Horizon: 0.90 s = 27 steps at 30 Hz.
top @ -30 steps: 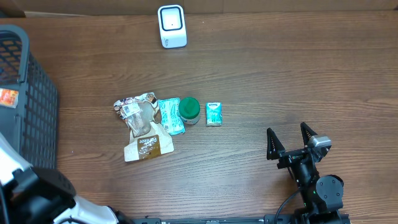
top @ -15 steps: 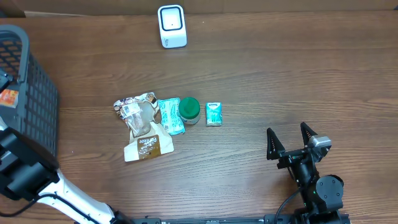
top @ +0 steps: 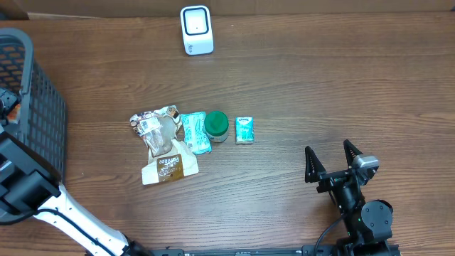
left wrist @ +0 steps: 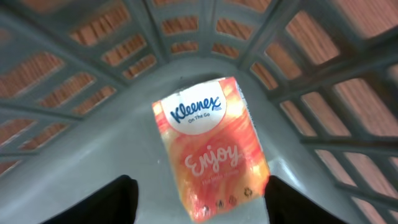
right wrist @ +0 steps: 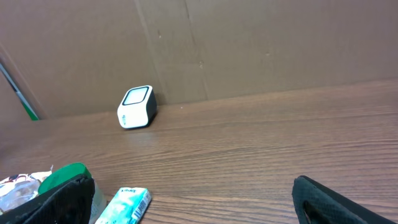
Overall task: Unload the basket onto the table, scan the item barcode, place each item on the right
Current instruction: 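Move the left gripper into the basket and grasp the orange Kleenex pack, then carry the orange Kleenex pack right and place it beside the blue pack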
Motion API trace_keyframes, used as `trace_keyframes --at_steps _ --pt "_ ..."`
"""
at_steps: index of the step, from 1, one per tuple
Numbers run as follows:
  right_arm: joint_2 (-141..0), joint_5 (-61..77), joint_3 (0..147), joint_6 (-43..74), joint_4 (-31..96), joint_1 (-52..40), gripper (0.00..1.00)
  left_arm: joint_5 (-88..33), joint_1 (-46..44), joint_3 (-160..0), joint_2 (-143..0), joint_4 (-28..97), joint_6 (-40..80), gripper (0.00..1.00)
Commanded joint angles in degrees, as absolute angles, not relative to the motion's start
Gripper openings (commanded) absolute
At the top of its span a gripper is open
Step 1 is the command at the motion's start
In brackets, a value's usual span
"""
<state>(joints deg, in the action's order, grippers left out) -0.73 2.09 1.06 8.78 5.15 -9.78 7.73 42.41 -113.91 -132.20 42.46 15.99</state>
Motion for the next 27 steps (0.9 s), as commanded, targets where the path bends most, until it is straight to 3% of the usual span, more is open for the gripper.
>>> trace_keyframes --at_steps 1,7,10,16,27 --pt "-0.2 1.6 0.5 8.6 4.8 -9.6 1.00 5.8 42.3 -113.5 -134.8 41.2 15.4 0.62" --pt "-0.2 1.5 0.5 8.6 4.8 -9.6 1.00 5.9 42.3 -113.5 -138.1 40.7 15.4 0.62" --pt "-0.2 1.6 0.5 8.6 4.8 -9.6 1.00 5.9 42.3 -113.4 -139.0 41.0 15.4 0.57" --pt "-0.2 1.6 0.5 8.6 4.8 -9.6 1.00 6.0 42.3 -113.6 -138.8 42.2 15.4 0.05" --pt "-0.2 1.5 0.5 8.6 4.8 -9.6 1.00 5.4 42.3 -124.5 -134.2 56.3 15.5 0.04"
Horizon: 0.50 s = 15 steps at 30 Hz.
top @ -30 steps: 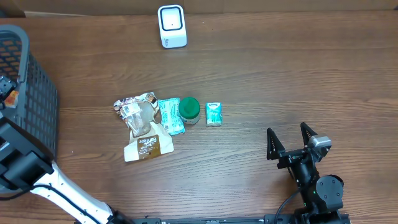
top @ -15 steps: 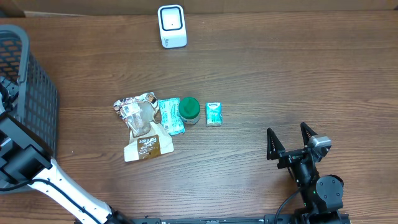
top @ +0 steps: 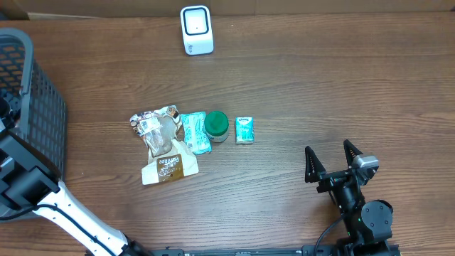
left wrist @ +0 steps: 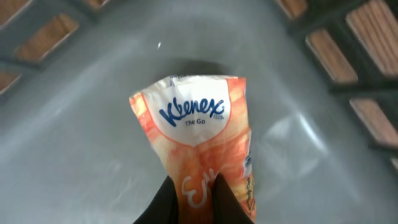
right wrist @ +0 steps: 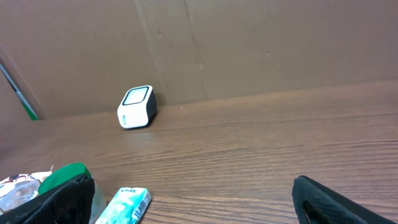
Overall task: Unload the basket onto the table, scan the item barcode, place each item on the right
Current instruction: 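Carry the orange Kleenex pack right and place it beside the blue pack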
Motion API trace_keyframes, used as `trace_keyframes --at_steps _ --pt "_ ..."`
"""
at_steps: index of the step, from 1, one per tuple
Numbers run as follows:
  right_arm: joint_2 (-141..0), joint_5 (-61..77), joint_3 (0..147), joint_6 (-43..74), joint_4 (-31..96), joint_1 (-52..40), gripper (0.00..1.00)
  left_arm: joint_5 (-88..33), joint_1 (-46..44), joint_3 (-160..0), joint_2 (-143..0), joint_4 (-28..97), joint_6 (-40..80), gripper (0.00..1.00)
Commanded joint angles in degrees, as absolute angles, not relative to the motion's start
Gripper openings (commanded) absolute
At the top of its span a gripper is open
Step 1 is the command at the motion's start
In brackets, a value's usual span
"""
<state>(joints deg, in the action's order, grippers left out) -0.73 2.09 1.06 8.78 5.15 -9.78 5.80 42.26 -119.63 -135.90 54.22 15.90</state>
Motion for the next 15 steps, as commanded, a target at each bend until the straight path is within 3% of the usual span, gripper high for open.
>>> trace_keyframes --at_steps 1,15 --pt "-0.2 1.6 0.5 8.6 4.8 -9.6 1.00 4.6 42.3 -126.1 -133.0 57.8 15.5 0.04" --pt "-0.2 1.6 0.5 8.6 4.8 -9.6 1.00 -16.6 38.8 -130.5 -102.1 64.4 18.0 0.04"
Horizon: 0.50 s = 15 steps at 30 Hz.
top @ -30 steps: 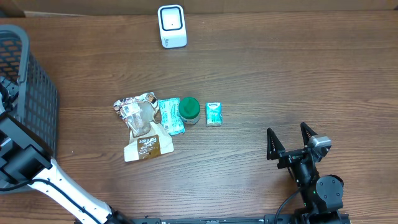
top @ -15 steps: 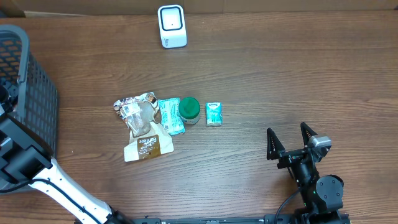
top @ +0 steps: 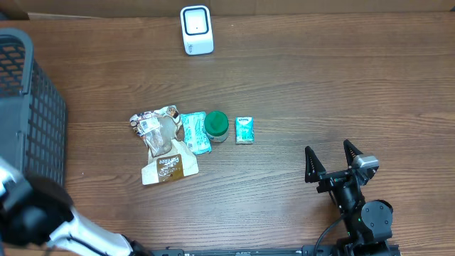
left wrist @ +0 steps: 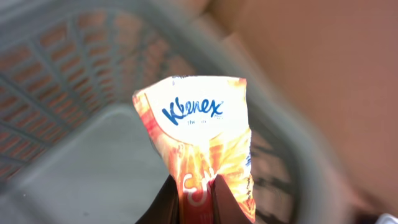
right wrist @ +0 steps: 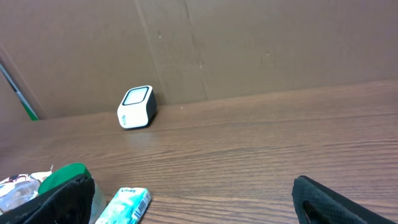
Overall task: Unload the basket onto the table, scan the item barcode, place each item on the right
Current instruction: 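Carry the orange Kleenex pack right and place it beside the blue pack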
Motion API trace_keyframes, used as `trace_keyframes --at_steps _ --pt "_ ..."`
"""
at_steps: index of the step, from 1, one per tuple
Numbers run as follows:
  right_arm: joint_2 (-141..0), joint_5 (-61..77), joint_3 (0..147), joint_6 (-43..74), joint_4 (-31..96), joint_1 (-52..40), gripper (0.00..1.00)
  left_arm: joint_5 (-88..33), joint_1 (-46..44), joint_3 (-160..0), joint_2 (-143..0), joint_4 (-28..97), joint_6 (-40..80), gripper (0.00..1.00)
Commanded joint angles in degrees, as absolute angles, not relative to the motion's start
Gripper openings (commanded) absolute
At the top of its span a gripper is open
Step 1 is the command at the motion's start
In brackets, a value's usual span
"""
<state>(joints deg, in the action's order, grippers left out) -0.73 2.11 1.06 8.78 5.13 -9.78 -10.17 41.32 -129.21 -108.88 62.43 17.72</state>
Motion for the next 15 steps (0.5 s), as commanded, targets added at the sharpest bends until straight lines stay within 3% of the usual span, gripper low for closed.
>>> trace_keyframes --at_steps 1,5,15 --pt "-0.2 1.6 0.5 8.6 4.8 -9.6 1.00 -16.5 37.3 -130.5 -100.0 65.8 17.9 0.04" --pt "-0.2 1.6 0.5 8.6 4.8 -9.6 1.00 -16.6 28.8 -130.5 -95.7 70.8 16.3 0.04" --pt "-0.2 1.6 0.5 8.6 4.8 -9.6 1.00 -12.8 -2.1 -122.2 -99.2 74.3 15.0 0.04"
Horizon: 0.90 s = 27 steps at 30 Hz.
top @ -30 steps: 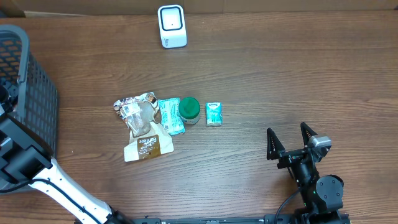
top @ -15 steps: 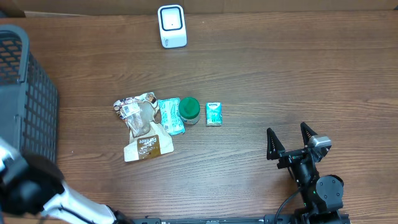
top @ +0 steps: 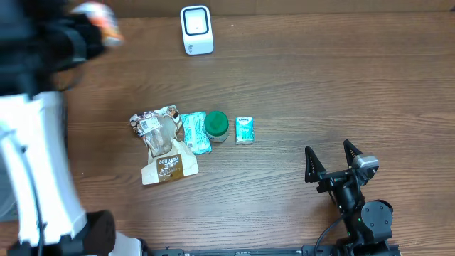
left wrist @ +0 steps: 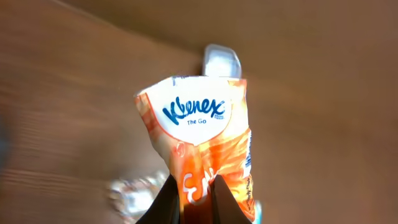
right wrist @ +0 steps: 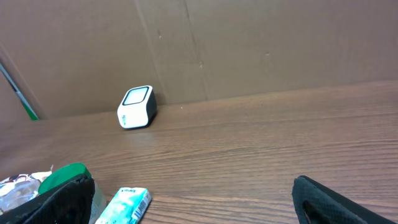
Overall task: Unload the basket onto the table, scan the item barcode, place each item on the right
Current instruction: 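Carry the orange Kleenex pack right and place it beside the blue pack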
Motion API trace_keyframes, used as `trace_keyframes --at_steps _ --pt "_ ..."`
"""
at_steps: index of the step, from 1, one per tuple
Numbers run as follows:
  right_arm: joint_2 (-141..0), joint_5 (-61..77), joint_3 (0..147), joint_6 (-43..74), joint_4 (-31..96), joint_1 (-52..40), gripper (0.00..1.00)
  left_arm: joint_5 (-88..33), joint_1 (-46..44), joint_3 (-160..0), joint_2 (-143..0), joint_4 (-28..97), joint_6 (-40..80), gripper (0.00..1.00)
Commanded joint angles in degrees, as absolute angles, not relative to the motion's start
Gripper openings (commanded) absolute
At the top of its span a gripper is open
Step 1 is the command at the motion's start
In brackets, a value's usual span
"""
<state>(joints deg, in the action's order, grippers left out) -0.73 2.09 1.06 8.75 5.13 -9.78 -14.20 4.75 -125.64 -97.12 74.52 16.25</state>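
My left gripper [left wrist: 197, 188] is shut on an orange Kleenex tissue pack [left wrist: 199, 134], holding it by its lower end, logo face toward the camera. In the overhead view the blurred left gripper [top: 92, 28] and the pack [top: 106, 17] are high over the table's far left. The white barcode scanner [top: 197, 30] stands at the back edge; it shows just beyond the pack in the left wrist view [left wrist: 222, 60]. My right gripper [top: 332, 161] rests open at the front right with nothing between its fingers [right wrist: 59, 193].
A cluster lies mid-table: a brown snack bag [top: 167, 165], a crumpled wrapper [top: 153, 124], a teal packet [top: 194, 132], a green-lidded jar [top: 216, 126] and a small teal tissue pack [top: 244, 130]. A cardboard wall [right wrist: 249, 43] stands behind the table. My left arm hides the left side.
My left gripper, still shut on the Kleenex pack, was at the basket's rim and is now out over the table, with the scanner beyond the pack. The right arm has not moved.
The Kleenex pack lay on the basket floor with my left gripper open around it. Then the gripper was shut on the pack's lower end. Then it held the pack up at the basket's rim, and now over the table near the scanner.
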Motion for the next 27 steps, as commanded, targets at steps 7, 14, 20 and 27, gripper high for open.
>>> trace_keyframes --at_steps 7,14,20,27 --pt "-0.2 1.5 0.5 8.6 4.8 -9.6 1.00 -13.0 -17.4 -114.4 -106.6 69.6 18.0 0.04" --pt "-0.2 1.6 0.5 8.6 4.8 -9.6 1.00 -13.2 -28.1 -113.7 -116.6 62.8 23.5 0.04" --pt "-0.2 1.6 0.5 8.6 4.8 -9.6 1.00 -13.2 -34.3 -113.7 -124.3 59.7 32.4 0.04" --pt "-0.2 1.6 0.5 8.6 4.8 -9.6 1.00 -13.1 -37.2 -113.6 -129.6 58.7 38.7 0.04"
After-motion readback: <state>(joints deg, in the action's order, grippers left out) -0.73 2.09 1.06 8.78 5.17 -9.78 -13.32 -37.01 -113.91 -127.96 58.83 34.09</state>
